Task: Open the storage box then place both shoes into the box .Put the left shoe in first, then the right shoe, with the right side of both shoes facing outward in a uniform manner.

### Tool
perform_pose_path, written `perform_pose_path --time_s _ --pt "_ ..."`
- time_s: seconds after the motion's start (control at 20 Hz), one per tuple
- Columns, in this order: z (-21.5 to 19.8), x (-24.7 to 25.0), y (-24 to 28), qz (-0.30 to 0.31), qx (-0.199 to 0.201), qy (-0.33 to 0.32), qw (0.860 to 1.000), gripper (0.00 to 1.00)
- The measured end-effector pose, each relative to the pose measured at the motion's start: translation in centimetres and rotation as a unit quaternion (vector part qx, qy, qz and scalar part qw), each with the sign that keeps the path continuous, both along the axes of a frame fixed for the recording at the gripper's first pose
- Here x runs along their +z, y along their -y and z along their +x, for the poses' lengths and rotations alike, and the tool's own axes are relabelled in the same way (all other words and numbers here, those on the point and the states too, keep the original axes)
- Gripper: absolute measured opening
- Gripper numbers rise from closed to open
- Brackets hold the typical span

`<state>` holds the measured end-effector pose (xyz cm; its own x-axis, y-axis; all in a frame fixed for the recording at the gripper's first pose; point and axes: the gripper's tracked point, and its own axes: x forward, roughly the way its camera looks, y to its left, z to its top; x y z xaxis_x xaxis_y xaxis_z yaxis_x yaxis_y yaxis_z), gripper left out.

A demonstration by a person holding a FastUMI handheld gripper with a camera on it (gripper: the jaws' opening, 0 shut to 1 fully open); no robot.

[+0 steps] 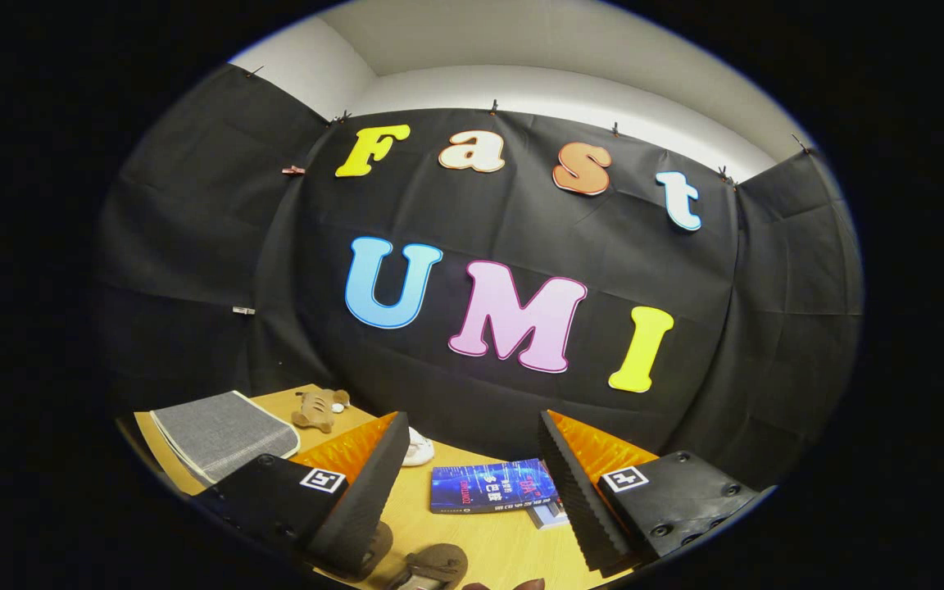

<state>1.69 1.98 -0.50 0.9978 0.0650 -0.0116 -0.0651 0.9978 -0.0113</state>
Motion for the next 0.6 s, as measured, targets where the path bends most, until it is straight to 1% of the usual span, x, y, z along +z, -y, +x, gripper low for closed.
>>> perform_pose_path --time_s 0.25,0.6 --pt "0.1 0.3 -0.8 -0.002 0.014 0.004 1.0 0.97" --pt "0.0 0.7 -3.0 0.004 0.05 0.005 0.999 0.97"
